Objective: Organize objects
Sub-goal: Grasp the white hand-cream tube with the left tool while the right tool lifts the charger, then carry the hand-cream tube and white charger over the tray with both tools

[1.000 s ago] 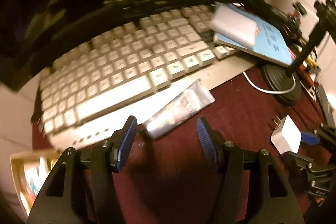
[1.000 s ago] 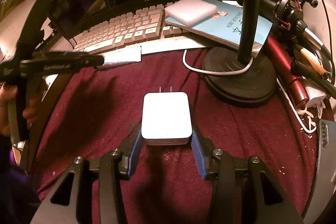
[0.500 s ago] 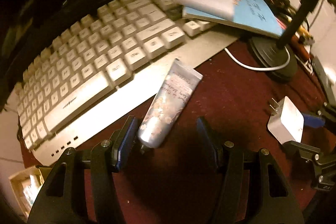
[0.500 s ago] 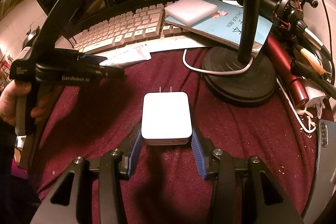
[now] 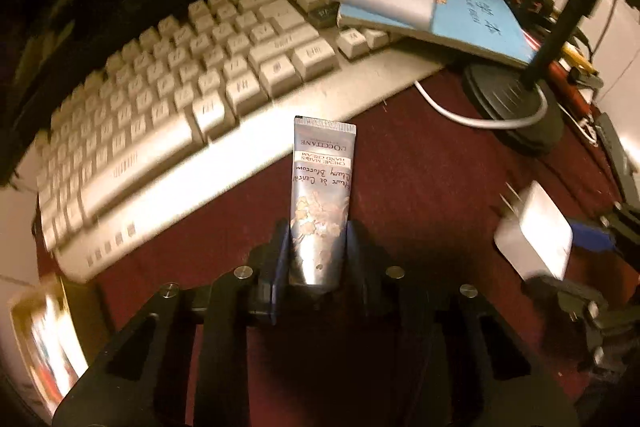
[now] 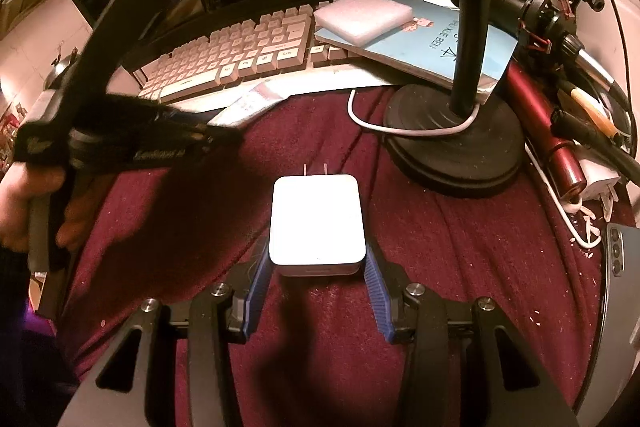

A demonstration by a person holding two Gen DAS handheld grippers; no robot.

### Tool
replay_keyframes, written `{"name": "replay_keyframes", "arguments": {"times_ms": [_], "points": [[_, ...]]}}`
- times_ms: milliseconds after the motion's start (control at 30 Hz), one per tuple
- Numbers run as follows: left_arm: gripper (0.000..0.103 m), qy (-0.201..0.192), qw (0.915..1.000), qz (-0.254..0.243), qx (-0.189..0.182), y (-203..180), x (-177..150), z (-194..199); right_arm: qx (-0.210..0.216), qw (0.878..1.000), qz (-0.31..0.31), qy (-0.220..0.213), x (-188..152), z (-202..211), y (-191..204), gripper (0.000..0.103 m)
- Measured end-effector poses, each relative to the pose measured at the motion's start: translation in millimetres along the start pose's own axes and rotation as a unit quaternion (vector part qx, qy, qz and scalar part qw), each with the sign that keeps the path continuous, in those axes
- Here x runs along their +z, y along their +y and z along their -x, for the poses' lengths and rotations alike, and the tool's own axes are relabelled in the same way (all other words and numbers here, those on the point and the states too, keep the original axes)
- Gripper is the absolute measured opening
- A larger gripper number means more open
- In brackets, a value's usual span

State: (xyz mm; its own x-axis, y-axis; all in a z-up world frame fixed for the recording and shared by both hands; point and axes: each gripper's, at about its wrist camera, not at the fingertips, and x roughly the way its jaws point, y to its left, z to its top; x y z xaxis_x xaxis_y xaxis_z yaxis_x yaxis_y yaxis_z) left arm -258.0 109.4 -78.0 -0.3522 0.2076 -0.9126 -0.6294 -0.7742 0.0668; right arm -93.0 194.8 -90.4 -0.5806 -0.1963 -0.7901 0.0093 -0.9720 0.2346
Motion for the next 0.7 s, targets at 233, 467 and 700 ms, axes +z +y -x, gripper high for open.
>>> {"name": "replay_keyframes", "arguments": {"times_ms": [233,467,700], "points": [[0.027,0.024,0.9947,0.1,0.002,-13,-79,39,0.0,1.0,0.004,0.004,-5,1,0,0.046],[0.027,-0.011,0.9773,0.211,0.003,-40,-154,74,-0.003,1.0,0.022,0.008,-4,-1,3,0.047],[0.032,-0.021,0.971,0.238,-0.011,-40,-167,75,0.007,0.999,0.019,0.027,4,-6,3,0.048]]}}
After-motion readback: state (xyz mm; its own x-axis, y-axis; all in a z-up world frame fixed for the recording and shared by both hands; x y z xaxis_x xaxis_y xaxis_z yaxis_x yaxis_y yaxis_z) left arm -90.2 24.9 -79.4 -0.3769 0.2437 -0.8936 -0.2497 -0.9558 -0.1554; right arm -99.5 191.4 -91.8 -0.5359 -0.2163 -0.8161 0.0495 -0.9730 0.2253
